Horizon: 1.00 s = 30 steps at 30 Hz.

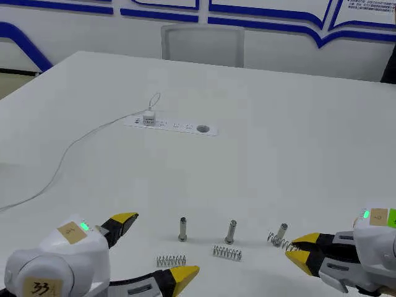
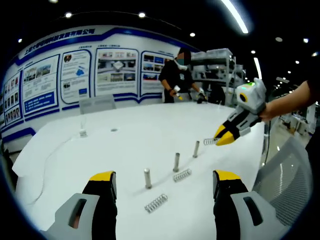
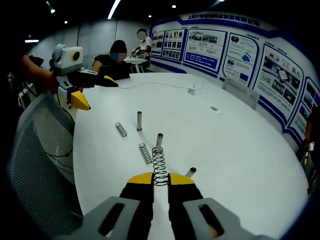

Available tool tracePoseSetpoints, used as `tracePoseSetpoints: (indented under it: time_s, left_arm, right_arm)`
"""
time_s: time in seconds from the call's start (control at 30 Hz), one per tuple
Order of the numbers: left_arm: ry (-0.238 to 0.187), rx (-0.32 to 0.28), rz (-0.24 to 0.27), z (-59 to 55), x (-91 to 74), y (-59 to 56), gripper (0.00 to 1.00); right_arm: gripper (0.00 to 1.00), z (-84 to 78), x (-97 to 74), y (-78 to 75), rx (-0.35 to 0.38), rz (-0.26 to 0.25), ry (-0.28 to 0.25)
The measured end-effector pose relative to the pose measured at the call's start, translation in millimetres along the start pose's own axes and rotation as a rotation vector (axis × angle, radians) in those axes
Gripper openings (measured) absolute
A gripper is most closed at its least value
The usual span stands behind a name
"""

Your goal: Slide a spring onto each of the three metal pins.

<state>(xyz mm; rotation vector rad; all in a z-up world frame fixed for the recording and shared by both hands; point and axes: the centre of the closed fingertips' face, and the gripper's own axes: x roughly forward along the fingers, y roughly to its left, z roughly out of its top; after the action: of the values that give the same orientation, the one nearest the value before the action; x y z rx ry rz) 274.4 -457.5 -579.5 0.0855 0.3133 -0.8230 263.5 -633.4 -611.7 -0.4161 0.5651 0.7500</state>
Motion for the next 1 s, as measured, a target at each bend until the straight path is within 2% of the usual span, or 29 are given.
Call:
tracePoseSetpoints:
  time_s: [0.17,0.23,0.3,0.4,0.5,0.73,0.83,0.9,1.0]
  left_arm:
    - [-0.023,0.022,-0.049,15.8,10.0,-3.6,0.79]
    - [-0.037,0.057,-0.110,21.6,13.4,-11.9,0.74]
    - [-0.018,0.106,-0.140,20.2,16.9,-15.3,0.71]
    - [0.005,0.136,-0.177,18.8,21.9,-22.3,0.71]
    - [0.041,0.224,-0.175,14.6,29.7,-23.9,0.71]
    - [0.034,0.216,-0.240,21.8,43.8,-43.1,0.68]
    - [0.031,0.213,-0.265,23.8,46.0,-47.7,0.67]
    - [0.019,0.167,-0.286,27.1,48.7,-51.4,0.67]
    - [0.039,0.181,-0.301,24.3,51.8,-53.9,0.62]
  right_arm:
    - [0.10,15.9,-1.1,4.4,-0.036,0.011,-0.023]
    - [0.10,20.5,-0.7,6.7,-0.049,0.020,-0.030]
    - [0.10,23.9,-0.4,9.4,-0.067,0.028,-0.032]
    - [0.10,29.7,-1.3,13.5,-0.079,0.042,-0.041]
    - [0.10,35.8,-1.7,18.6,-0.100,0.059,-0.051]
    - [0.10,52.9,-3.1,34.8,-0.159,0.100,-0.076]
    - [0.10,53.8,-2.1,40.5,-0.203,0.116,-0.069]
    - [0.10,53.7,-1.6,44.2,-0.222,0.130,-0.061]
    - [0.10,54.2,-1.8,46.9,-0.240,0.139,-0.056]
